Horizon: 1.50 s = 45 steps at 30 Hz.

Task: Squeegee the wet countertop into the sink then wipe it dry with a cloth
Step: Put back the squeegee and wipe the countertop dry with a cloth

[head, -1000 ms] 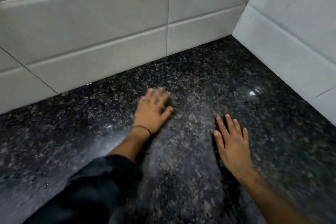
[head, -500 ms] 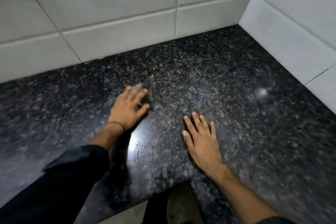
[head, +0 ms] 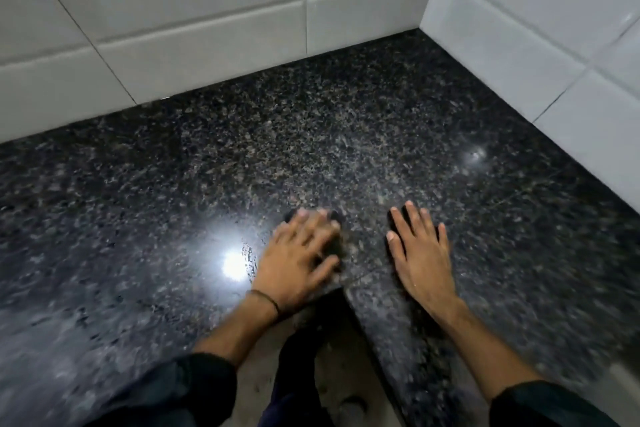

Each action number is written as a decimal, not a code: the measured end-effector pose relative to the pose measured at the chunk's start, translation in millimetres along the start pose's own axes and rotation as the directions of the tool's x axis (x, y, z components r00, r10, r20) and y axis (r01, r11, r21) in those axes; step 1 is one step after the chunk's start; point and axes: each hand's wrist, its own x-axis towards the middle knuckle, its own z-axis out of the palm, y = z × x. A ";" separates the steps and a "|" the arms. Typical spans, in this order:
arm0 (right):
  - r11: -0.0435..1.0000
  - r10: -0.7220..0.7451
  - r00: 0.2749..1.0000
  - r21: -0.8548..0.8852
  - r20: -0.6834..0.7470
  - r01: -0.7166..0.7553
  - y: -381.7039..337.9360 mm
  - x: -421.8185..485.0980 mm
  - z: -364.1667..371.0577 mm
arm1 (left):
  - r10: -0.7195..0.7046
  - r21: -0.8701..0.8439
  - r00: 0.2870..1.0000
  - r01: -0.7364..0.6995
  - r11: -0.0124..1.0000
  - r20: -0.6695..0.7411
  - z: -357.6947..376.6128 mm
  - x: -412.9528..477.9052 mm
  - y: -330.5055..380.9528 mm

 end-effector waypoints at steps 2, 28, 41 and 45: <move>0.999 0.051 0.998 0.003 -0.029 -0.051 16.9 -3.0 -6.7 | -0.179 0.018 0.984 0.180 0.984 -0.008 -7.5 25.2 -37.5; 0.743 0.662 0.732 0.011 -0.158 -0.669 195.2 11.4 -47.0 | 0.253 -0.159 0.959 -0.231 0.960 0.130 41.4 170.9 147.5; 0.733 0.679 0.724 0.050 -0.119 -0.679 223.6 38.0 -64.6 | 0.183 -0.094 0.973 -0.171 0.981 0.141 60.5 333.9 190.2; 0.688 0.721 0.669 0.078 -0.178 -0.721 219.6 47.7 -54.4 | 0.626 -0.129 0.757 -0.613 0.780 0.186 74.0 281.6 238.0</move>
